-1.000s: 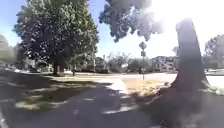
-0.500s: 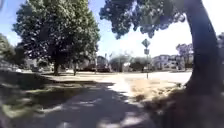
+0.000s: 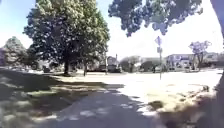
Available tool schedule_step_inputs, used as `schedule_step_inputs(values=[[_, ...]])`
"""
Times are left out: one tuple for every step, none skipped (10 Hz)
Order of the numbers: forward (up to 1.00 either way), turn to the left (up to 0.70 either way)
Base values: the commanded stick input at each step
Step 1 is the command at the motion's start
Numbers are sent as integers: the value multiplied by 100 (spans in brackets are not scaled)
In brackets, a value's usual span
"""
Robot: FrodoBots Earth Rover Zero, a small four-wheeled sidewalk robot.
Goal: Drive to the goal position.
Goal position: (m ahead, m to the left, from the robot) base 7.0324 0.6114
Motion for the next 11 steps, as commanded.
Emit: schedule_step_inputs(values=[[85,0],[85,0],[85,0],[85,0],[85,0],[85,-2],[85,-28],[85,-34],[85,-34],[85,-34],[85,-34]])
